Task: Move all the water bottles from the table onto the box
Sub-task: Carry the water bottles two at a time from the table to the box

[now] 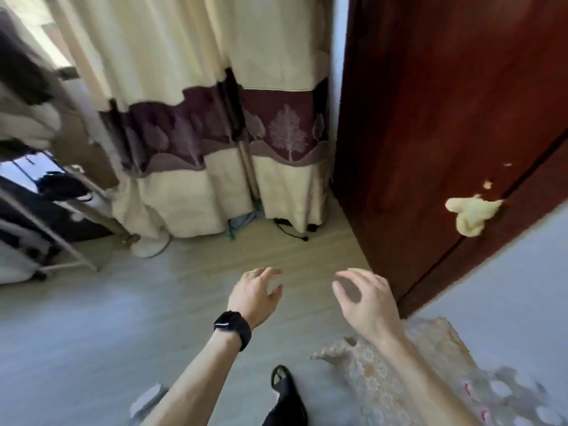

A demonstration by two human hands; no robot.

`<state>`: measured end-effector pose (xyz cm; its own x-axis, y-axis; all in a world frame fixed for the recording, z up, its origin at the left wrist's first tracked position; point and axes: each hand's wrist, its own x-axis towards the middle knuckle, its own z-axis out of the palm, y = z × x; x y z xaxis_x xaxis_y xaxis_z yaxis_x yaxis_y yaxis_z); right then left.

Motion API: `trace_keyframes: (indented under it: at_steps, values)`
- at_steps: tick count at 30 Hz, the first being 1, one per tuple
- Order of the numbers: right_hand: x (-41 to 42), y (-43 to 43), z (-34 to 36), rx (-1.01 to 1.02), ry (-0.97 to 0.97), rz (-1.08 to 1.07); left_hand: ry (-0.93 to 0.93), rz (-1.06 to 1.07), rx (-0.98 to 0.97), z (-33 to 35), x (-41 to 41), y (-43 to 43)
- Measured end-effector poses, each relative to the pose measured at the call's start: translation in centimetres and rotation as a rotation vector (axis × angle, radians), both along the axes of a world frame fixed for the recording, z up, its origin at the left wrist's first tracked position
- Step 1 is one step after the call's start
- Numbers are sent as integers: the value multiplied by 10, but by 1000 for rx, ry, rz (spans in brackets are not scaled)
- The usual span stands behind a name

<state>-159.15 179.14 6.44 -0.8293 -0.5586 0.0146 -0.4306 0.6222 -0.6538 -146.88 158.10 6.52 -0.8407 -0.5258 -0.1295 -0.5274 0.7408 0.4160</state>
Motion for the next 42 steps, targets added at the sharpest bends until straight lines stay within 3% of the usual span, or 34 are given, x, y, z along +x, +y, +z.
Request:
trace_keyframes:
  at_steps: [11, 19, 30, 42]
  values:
    - [146, -324, 158, -291, 232, 647, 317, 605, -381, 143, 240, -213]
    - [277, -484, 233, -398, 318, 893, 337, 862, -564, 214, 396, -321]
    - [362, -662, 270, -502, 386, 1122, 236, 1061, -685, 249, 493, -441]
    - [421, -882, 307, -619, 303, 1367, 156, 1399, -778, 295, 548, -585]
